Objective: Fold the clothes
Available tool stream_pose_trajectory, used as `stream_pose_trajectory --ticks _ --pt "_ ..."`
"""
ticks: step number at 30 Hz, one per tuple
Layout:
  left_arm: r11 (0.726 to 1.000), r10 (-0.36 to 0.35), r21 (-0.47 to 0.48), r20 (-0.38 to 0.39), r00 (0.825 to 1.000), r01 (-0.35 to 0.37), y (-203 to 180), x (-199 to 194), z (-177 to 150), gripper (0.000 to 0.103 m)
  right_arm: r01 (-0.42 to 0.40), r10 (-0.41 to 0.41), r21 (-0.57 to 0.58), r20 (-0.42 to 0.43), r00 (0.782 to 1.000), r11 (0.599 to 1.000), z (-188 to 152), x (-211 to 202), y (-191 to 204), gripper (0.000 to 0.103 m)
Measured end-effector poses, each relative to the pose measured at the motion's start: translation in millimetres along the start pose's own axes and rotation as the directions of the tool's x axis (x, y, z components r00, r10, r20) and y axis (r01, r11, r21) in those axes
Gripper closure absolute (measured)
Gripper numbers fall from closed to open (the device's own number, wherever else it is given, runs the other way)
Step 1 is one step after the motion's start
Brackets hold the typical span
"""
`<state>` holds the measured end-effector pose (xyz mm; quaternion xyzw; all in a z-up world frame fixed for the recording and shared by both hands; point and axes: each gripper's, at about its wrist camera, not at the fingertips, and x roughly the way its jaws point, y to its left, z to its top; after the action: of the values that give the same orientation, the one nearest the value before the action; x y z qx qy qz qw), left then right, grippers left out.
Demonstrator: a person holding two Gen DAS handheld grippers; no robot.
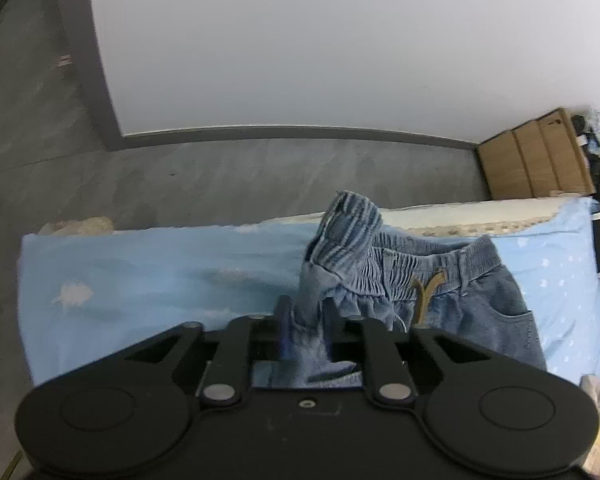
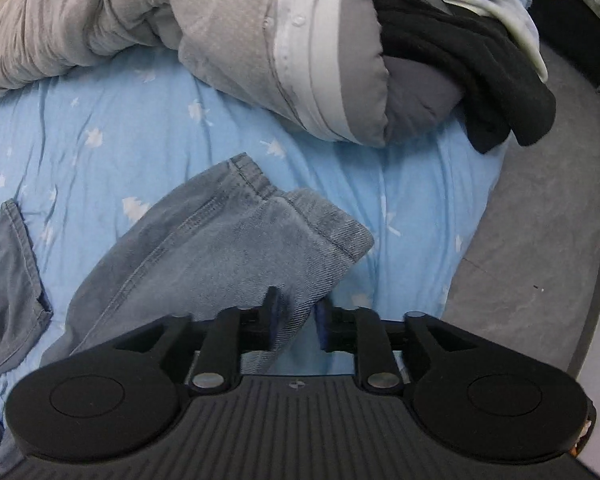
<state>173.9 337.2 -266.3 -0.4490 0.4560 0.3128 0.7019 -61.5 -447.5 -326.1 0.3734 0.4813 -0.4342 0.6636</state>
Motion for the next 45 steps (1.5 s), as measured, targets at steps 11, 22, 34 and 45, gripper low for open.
stream_pose_trajectory --ticks 11,22,34,45 --pt "0.995 0.065 0.073 0.006 0.998 -0.066 4.4 -37.5 -27.5 0.052 -0.011 0.051 -0.191 0.207 0.977 0.982 33.2 -20.6 40.3 0.044" --pt "0.953 0.079 0.287 0.065 0.995 -0.095 -42.8 -84.3 -117.5 0.045 -0.485 0.427 -0.511 -0.236 0.873 0.710 5.8 82.6 222.1 0.046" --pt "0.854 0.073 0.509 0.089 0.993 -0.108 -79.9 -125.5 -216.4 0.044 -0.567 0.366 -0.499 -0.447 0.816 0.656 -13.4 148.5 297.8 0.054" --pt "0.868 0.065 0.484 0.114 0.991 -0.113 -94.7 -137.7 -232.6 0.044 -0.637 0.509 -0.421 -0.384 0.770 0.646 -6.3 118.2 284.7 0.084"
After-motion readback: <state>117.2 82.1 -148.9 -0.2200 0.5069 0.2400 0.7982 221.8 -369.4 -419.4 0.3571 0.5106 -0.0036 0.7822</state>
